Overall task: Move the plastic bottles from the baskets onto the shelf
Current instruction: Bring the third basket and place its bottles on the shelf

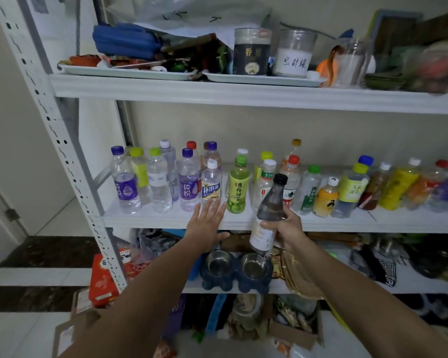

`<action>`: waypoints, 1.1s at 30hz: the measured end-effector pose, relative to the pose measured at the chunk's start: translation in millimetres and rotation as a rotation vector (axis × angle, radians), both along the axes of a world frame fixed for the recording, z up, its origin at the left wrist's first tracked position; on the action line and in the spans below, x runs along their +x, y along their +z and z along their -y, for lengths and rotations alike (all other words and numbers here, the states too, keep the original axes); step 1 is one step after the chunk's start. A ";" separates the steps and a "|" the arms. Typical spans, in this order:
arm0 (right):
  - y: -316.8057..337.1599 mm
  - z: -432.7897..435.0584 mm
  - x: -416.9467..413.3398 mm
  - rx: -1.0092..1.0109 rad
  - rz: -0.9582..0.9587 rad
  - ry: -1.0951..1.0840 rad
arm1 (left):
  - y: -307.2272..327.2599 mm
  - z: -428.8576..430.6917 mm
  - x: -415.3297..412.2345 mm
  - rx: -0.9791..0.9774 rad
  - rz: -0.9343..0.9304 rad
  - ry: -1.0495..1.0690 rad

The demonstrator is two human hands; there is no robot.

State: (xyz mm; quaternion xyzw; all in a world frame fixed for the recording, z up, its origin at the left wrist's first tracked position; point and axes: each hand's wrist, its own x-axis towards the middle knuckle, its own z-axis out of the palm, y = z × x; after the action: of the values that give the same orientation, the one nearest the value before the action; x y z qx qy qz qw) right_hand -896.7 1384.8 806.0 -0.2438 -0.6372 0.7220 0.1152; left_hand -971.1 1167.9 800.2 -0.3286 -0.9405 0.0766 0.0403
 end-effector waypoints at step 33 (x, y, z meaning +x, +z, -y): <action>3.1 -3.9 -95.8 0.328 -0.058 0.198 | -14.3 -10.0 -39.3 -0.071 -0.004 0.154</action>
State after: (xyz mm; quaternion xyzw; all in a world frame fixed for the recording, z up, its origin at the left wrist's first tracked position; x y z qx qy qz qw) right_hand -992.5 1388.7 809.1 -0.1369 -0.7635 0.6231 0.1000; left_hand -1010.4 1177.9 785.8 -0.2564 -0.9596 0.1134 0.0243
